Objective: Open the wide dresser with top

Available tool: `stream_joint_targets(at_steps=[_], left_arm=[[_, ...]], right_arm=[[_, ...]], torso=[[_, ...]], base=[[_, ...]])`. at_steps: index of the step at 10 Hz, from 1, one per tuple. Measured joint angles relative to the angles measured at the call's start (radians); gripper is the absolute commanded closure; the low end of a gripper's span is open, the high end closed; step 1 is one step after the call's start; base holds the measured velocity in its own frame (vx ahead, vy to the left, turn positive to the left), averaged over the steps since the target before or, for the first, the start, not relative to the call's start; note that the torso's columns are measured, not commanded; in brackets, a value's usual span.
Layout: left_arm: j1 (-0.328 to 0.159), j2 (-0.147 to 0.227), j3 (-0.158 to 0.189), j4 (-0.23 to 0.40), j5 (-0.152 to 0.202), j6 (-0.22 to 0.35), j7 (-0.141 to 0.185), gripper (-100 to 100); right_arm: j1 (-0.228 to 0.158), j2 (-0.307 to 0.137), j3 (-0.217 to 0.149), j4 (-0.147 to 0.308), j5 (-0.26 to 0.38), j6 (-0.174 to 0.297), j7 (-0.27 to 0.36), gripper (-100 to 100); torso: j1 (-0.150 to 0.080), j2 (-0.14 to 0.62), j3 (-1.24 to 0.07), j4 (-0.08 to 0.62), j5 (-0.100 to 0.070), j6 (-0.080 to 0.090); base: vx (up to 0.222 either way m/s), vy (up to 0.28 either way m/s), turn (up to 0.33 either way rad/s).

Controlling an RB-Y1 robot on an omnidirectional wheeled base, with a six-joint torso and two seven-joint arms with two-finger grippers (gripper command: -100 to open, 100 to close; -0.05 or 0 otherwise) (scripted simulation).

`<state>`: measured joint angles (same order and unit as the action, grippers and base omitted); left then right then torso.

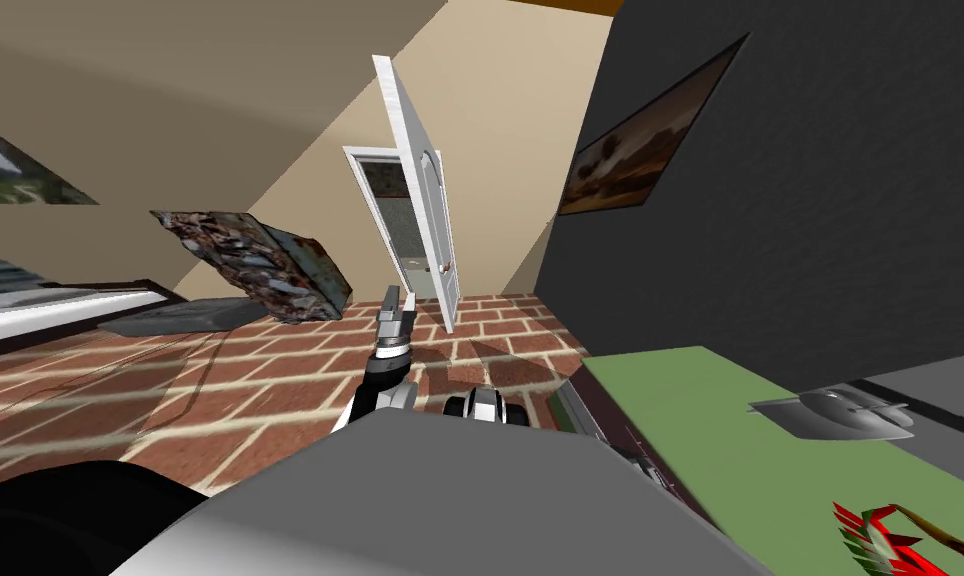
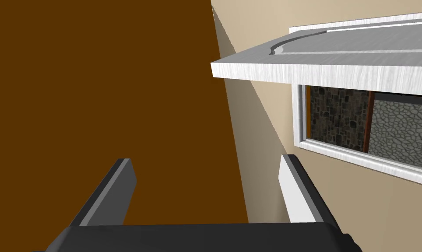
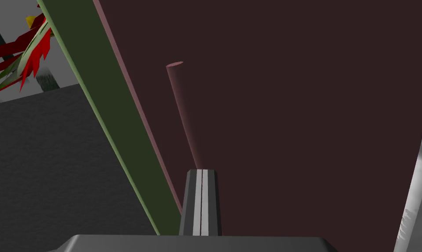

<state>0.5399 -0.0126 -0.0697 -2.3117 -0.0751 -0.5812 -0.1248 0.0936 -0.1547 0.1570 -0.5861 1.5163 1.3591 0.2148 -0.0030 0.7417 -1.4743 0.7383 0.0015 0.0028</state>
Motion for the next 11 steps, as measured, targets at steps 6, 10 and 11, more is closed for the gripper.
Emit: stream_joint_targets(at_steps=[6, 10, 11], left_arm=[[0.000, 0.000, 0.000, 0.000, 0.000, 0.000, 0.000, 0], [0.000, 0.000, 0.000, 0.000, 0.000, 0.000, 0.000, 0], [0.000, 0.000, 0.000, 0.000, 0.000, 0.000, 0.000, 0]], right_arm=[[0.055, -0.058, 0.031, -0.087, 0.041, -0.059, 0.025, -100], [0.035, -0.103, 0.015, -0.105, 0.026, -0.095, 0.061, -100], [0.021, -0.112, 0.013, -0.092, 0.025, -0.102, 0.064, -100]], torso=[[0.004, -0.001, 0.000, 0.001, -0.001, -0.003], [0.002, -0.005, -0.002, -0.001, -0.002, -0.003], [0.003, -0.004, -0.002, -0.001, -0.001, -0.003]], base=[[0.047, 0.076, -0.106], [-0.014, 0.051, -0.005], [-0.008, 0.043, -0.003]])
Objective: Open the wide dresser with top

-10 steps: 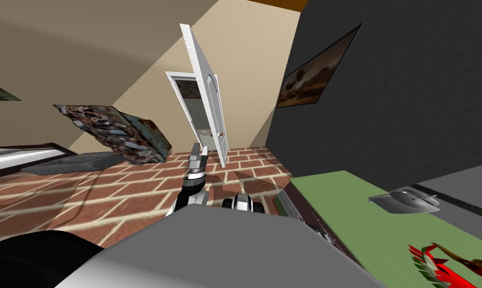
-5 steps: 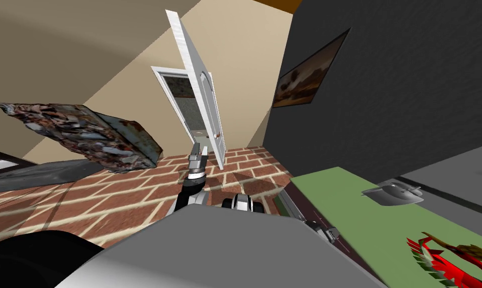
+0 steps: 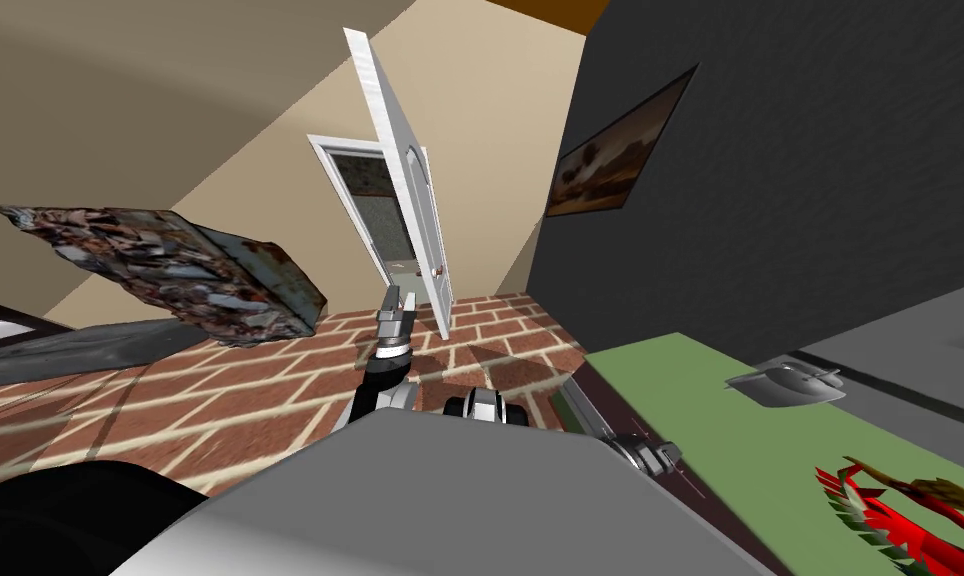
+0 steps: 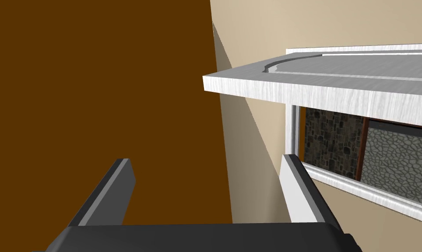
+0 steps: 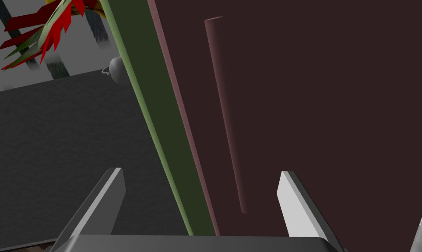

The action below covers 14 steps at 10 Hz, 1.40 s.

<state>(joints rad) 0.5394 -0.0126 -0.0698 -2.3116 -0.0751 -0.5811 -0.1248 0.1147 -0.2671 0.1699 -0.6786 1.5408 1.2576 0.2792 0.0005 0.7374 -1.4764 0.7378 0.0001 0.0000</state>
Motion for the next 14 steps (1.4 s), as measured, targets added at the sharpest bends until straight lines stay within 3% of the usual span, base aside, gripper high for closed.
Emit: stream_joint_targets(at_steps=[2, 8, 9, 12, 14], left_arm=[[0.000, 0.000, 0.000, 0.000, 0.000, 0.000, 0.000, 0], [0.000, 0.000, 0.000, 0.000, 0.000, 0.000, 0.000, 0], [0.000, 0.000, 0.000, 0.000, 0.000, 0.000, 0.000, 0], [-0.001, 0.000, 0.000, 0.000, 0.000, 0.000, 0.000, 0], [0.000, 0.000, 0.000, 0.000, 0.000, 0.000, 0.000, 0]], right_arm=[[0.008, -0.006, -0.003, -0.022, -0.003, -0.004, 0.014, -100], [0.125, -0.086, 0.054, -0.094, 0.057, -0.063, -0.081, -100], [0.127, -0.086, 0.055, -0.094, 0.058, -0.063, -0.084, 100], [0.087, -0.059, 0.031, -0.072, 0.033, -0.044, -0.043, 100], [0.025, -0.028, 0.012, -0.017, 0.014, -0.021, -0.020, 100]], torso=[[-0.002, 0.000, 0.000, 0.000, 0.000, 0.000], [-0.001, 0.003, 0.002, 0.001, 0.000, 0.000], [-0.001, 0.006, 0.004, 0.002, 0.000, -0.002], [0.006, 0.008, 0.004, 0.004, 0.002, -0.002], [0.006, 0.002, 0.000, 0.001, 0.000, 0.000]], base=[[0.048, 0.009, -0.130], [0.161, 0.015, -0.183], [-0.063, 0.005, 0.184], [-0.190, -0.029, 0.253], [-0.181, -0.023, 0.213]])
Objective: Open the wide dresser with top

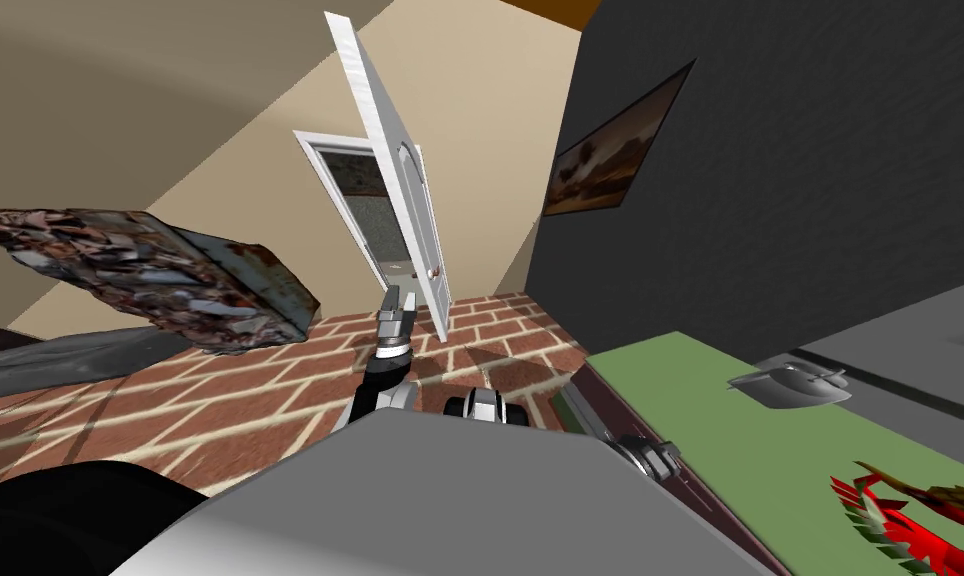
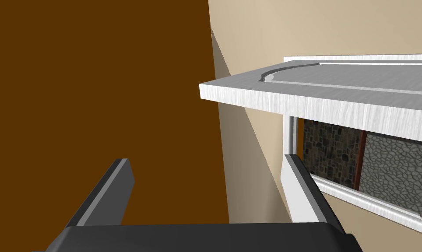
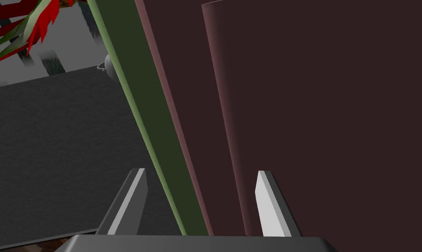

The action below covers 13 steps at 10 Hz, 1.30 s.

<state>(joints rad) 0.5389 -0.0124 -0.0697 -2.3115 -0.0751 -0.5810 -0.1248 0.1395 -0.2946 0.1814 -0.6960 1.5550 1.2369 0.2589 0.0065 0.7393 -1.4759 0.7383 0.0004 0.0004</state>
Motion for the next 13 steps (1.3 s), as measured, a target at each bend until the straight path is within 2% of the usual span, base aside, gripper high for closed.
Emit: stream_joint_targets(at_steps=[2, 5, 7, 10, 13], left_arm=[[0.000, 0.000, 0.000, 0.000, 0.000, 0.000, 0.000, 0], [0.000, 0.000, 0.000, 0.000, 0.000, 0.000, 0.000, 0], [0.000, 0.000, 0.000, 0.000, 0.000, 0.000, 0.000, 0], [0.001, 0.000, 0.000, 0.000, 0.000, 0.000, 0.000, 0], [0.001, 0.000, 0.000, 0.000, 0.000, 0.000, 0.000, 0]], right_arm=[[-0.011, 0.021, -0.006, -0.011, -0.013, 0.003, 0.030, 100], [-0.015, 0.003, -0.021, -0.039, -0.035, -0.021, 0.072, 100], [-0.023, 0.005, -0.023, -0.027, -0.042, -0.033, 0.080, 100], [0.052, -0.022, 0.019, -0.092, 0.005, -0.053, 0.034, 100], [0.108, -0.051, 0.054, -0.116, 0.051, -0.062, -0.030, 100]], torso=[[0.002, -0.002, -0.004, 0.000, 0.009, 0.005], [0.007, 0.005, 0.000, 0.002, 0.010, 0.004], [-0.001, 0.004, -0.001, 0.004, 0.011, 0.002], [0.003, 0.004, -0.002, 0.001, 0.011, 0.007], [0.003, 0.009, 0.002, 0.003, 0.012, 0.006]], base=[[-0.051, 0.052, 0.029], [-0.045, 0.205, -0.045], [0.049, 0.096, -0.127], [0.161, 0.137, -0.291], [0.115, 0.130, -0.234]])
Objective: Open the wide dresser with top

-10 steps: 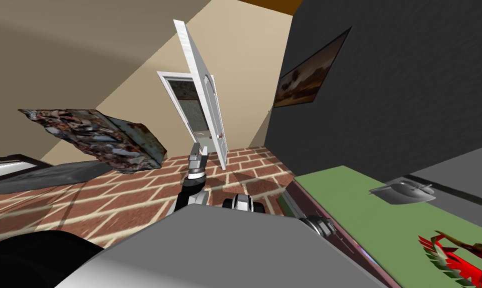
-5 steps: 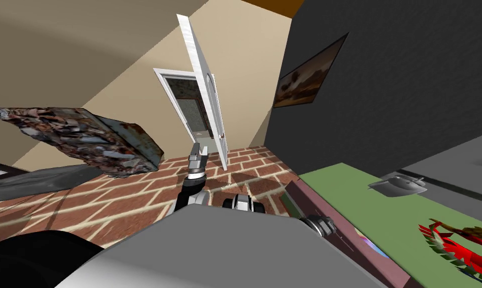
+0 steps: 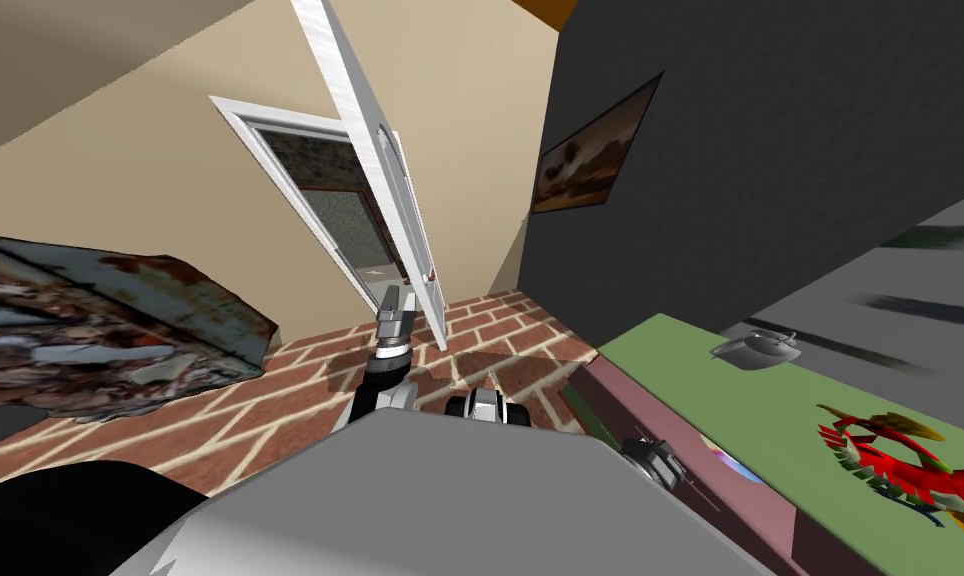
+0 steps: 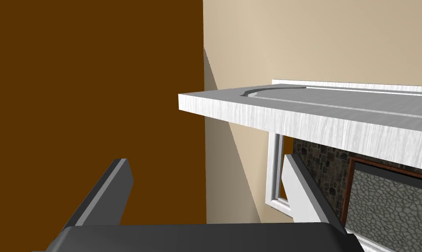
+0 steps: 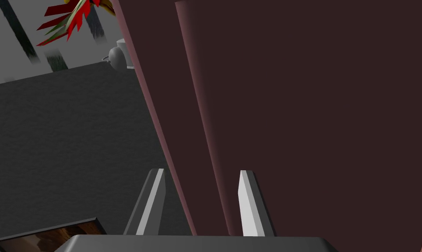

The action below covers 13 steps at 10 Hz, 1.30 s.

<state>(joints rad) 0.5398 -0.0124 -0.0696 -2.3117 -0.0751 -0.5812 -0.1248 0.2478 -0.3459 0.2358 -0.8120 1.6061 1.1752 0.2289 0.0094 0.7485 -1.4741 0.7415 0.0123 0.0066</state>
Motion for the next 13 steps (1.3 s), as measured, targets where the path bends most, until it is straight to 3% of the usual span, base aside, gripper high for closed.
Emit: stream_joint_targets(at_steps=[1, 2, 3, 5, 6, 10, 12, 13], left_arm=[[0.000, 0.000, 0.000, 0.000, 0.000, 0.000, 0.000, 0], [0.000, 0.000, 0.000, 0.000, 0.000, 0.000, 0.000, 0], [0.000, 0.000, 0.000, 0.000, 0.000, 0.000, 0.000, 0], [0.000, 0.000, 0.000, 0.000, 0.000, 0.000, 0.000, 0], [0.000, 0.000, 0.000, 0.000, 0.000, 0.000, 0.000, 0], [0.000, 0.000, 0.000, 0.000, 0.000, 0.000, 0.000, 0], [0.000, 0.000, 0.000, 0.000, 0.000, 0.000, 0.000, 0], [0.000, 0.000, 0.000, 0.000, 0.000, 0.000, 0.000, 0]], right_arm=[[0.019, -0.009, 0.012, -0.011, 0.016, -0.002, -0.020, 100], [0.058, -0.020, 0.021, -0.062, 0.027, -0.006, -0.021, 100], [0.082, -0.029, 0.032, -0.076, 0.041, -0.007, -0.032, 100], [0.094, -0.029, 0.040, -0.074, 0.046, -0.013, -0.044, 100], [0.114, -0.025, 0.060, -0.081, 0.070, -0.006, -0.061, 100], [0.188, -0.022, 0.114, -0.089, 0.144, 0.051, -0.138, 100], [0.223, -0.015, 0.145, -0.072, 0.189, 0.091, -0.186, 100], [0.265, -0.026, 0.156, -0.121, 0.205, 0.100, -0.189, -100]], torso=[[0.002, -0.001, -0.001, 0.000, 0.000, 0.000], [0.002, -0.001, -0.001, -0.001, 0.001, 0.001], [0.002, -0.003, -0.002, 0.000, 0.001, -0.001], [-0.001, -0.002, -0.001, 0.001, 0.000, -0.006], [-0.001, -0.006, -0.004, -0.002, 0.000, 0.000], [-0.001, -0.003, -0.002, -0.002, 0.000, 0.002], [-0.001, -0.004, -0.003, -0.002, 0.000, -0.001], [0.000, -0.002, -0.003, -0.002, 0.001, 0.000]], base=[[0.100, 0.140, -0.234], [0.114, 0.140, -0.190], [0.067, 0.095, -0.112], [0.068, 0.019, -0.134], [0.127, 0.023, -0.147], [0.110, 0.034, -0.172], [0.115, 0.026, -0.181], [0.080, 0.049, -0.083]])
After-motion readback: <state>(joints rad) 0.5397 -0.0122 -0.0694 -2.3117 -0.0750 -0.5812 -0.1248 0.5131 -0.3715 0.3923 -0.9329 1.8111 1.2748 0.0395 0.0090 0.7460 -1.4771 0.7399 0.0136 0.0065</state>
